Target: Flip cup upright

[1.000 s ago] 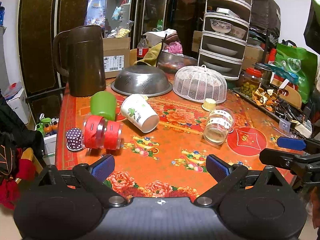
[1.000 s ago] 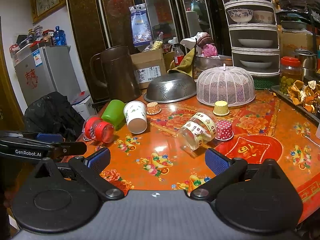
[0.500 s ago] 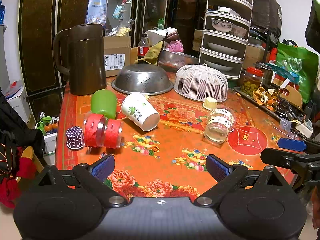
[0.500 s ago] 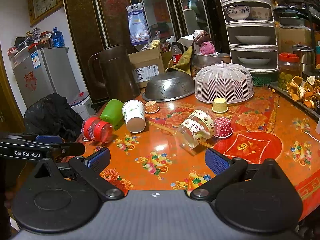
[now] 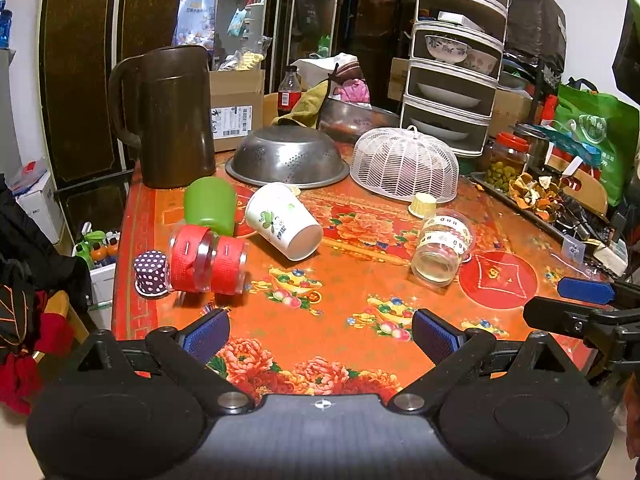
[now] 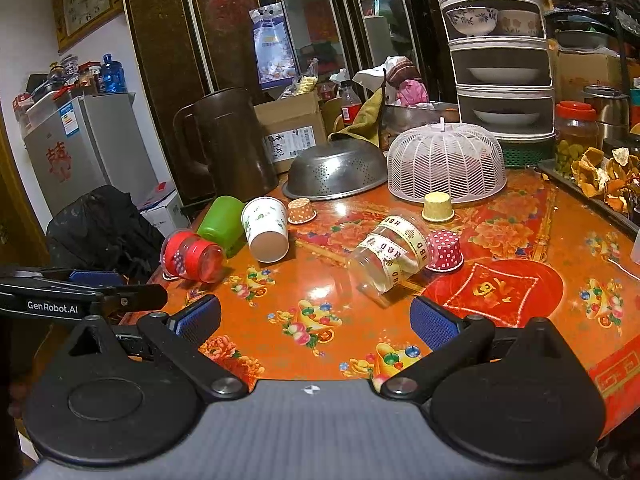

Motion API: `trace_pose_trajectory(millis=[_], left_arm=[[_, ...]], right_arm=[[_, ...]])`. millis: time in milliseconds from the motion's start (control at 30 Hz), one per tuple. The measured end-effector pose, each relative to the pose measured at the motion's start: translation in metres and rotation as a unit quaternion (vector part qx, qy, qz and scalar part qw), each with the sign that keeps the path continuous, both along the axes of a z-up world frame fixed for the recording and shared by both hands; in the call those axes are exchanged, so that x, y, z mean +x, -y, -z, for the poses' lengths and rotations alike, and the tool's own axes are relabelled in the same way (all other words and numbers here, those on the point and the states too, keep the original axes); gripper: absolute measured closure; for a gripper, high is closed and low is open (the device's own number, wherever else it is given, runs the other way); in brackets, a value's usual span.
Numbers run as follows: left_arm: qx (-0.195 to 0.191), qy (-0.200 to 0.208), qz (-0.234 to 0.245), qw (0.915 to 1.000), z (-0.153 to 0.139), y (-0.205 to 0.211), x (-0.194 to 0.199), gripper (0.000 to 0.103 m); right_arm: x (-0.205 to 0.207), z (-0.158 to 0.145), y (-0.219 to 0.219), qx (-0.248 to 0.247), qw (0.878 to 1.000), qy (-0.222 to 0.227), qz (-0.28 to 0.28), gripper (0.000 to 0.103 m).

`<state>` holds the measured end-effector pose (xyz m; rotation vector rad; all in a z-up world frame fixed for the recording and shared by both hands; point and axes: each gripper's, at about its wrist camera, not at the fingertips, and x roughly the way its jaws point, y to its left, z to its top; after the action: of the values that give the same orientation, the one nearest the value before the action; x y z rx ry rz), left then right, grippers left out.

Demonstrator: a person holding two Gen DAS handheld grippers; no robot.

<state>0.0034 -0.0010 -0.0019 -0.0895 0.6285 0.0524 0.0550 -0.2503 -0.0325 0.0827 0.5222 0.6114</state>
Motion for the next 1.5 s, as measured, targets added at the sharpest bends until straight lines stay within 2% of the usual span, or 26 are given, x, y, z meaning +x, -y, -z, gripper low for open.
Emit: trace_pose_trajectory(millis=[900,1067,1233,1300,1400,1500], left_arm=[[0.003,-0.013,-0.002,0.9999,0.003,0.000,0.003,0.004],[0.012,-0.002,-0.010,0.9999,-0.012,-0.013,0.003,0.004],[0.023,-0.018,-0.025,0.9993,-0.050,-0.047,0.036,0.004],[0.028,-0.031,-0.050,0.9979,-0.059,-0.062,0.057,0.004],[0.009,-0.067,-0.071,0.9952,-0.064,-0.086,0.097,0.004],[0.012,-0.095,-0.090,0.9913,-0.055,-0.100,0.130,0.004]], right_arm=[[0.001,0.004,-0.002,-0.004,1.000,-0.007,0.000,0.001],[0.000,0.004,-0.003,-0.017,1.000,-0.005,0.001,0.001],[0.007,0.002,-0.001,-0.015,1.000,-0.005,-0.001,0.001],[0.012,0.001,-0.001,-0.014,1.000,-0.007,-0.005,0.001],[0.015,0.002,-0.003,-0.011,1.000,-0.009,-0.012,0.001],[0.020,0.003,-0.005,-0.005,1.000,-0.014,-0.021,0.001]])
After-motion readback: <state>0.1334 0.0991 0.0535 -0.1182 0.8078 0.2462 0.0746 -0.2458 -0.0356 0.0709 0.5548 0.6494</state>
